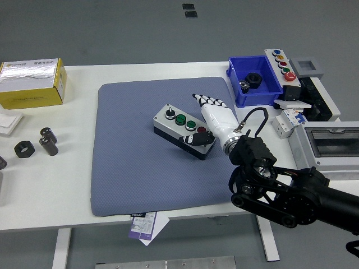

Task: Pick up the button,place it on the desk,press the button,press the button

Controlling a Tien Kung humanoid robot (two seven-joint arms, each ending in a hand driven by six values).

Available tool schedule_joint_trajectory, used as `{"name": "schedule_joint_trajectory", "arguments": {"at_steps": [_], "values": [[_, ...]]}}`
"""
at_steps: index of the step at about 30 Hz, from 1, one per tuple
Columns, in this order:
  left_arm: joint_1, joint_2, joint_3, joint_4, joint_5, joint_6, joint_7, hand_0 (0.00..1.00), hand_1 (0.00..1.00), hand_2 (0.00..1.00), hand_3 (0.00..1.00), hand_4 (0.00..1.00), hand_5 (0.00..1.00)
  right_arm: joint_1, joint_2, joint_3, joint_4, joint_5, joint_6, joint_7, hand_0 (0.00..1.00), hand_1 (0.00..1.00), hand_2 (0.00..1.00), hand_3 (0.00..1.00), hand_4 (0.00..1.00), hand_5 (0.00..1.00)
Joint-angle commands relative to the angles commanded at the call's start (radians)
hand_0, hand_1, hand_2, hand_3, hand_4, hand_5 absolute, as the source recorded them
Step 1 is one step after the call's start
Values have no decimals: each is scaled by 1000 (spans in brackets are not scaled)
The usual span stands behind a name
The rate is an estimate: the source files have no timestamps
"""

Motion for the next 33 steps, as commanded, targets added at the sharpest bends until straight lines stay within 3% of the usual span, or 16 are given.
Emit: {"name": "schedule_joint_trajectory", "arguments": {"at_steps": [19,20,25,26,31,32,33], "values": [[-4,0,5,0,-2,-1,-1,716,698,619,623,714,225,28,28,-88,-72,131,-41,0,998,998,998,998,998,411],[-5,0,7,0,-5,-1,-2,717,698,619,623,714,225,27,29,-89,-77,133,-44,0,874,945,998,998,998,405],[-6,0,15,0,-13,-1,-5,717,698,619,623,714,225,23,30,-94,-96,140,-54,0,874,945,998,998,998,405],[-6,0,16,0,-15,-1,-5,716,698,620,623,713,224,22,30,-95,-98,140,-55,0,427,676,783,998,901,232],[-5,0,36,0,-33,-3,-12,716,698,620,623,713,224,20,31,-102,-105,131,-60,0,427,676,783,998,901,232],[-5,-1,43,0,-40,-4,-15,716,698,620,622,713,224,19,31,-103,-106,127,-61,0,265,528,656,944,674,44],[-5,-1,50,0,-46,-4,-18,716,698,620,622,713,224,19,31,-104,-107,122,-62,0,265,528,656,944,674,44]]}}
